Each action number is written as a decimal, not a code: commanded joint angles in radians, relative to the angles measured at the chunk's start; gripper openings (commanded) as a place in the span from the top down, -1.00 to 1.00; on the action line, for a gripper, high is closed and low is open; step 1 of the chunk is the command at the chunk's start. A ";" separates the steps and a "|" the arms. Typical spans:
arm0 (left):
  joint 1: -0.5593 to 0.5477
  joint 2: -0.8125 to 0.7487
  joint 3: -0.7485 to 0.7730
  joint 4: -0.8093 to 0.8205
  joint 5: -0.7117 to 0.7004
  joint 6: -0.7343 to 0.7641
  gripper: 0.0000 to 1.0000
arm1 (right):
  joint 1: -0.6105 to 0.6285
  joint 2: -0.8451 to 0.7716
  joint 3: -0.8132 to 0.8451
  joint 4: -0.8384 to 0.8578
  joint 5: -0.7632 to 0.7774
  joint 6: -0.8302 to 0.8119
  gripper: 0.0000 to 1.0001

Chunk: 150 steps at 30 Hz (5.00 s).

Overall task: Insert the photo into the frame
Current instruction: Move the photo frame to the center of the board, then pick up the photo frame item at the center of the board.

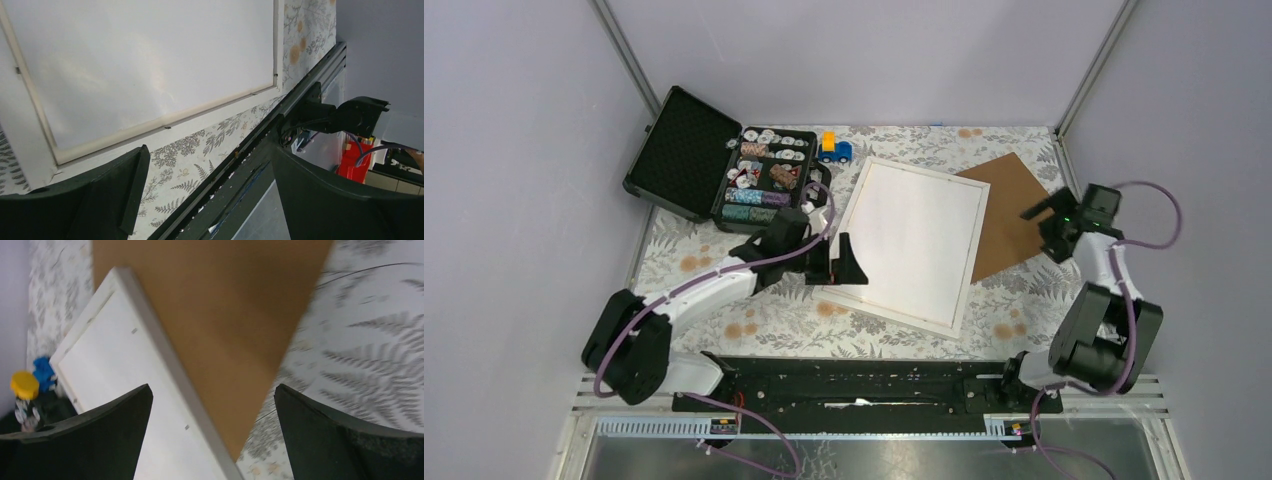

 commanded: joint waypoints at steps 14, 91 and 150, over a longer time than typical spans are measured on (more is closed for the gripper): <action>-0.271 0.363 0.369 0.137 -0.200 0.000 -0.98 | -0.167 0.436 0.285 -0.010 0.103 -0.124 -0.99; -0.422 1.147 1.141 0.118 -0.252 -0.113 -0.98 | -0.234 0.673 0.322 0.302 0.178 0.023 -0.99; -0.368 0.741 1.046 -0.066 -0.268 0.050 -0.97 | -0.248 0.769 0.105 1.387 -0.557 0.616 1.00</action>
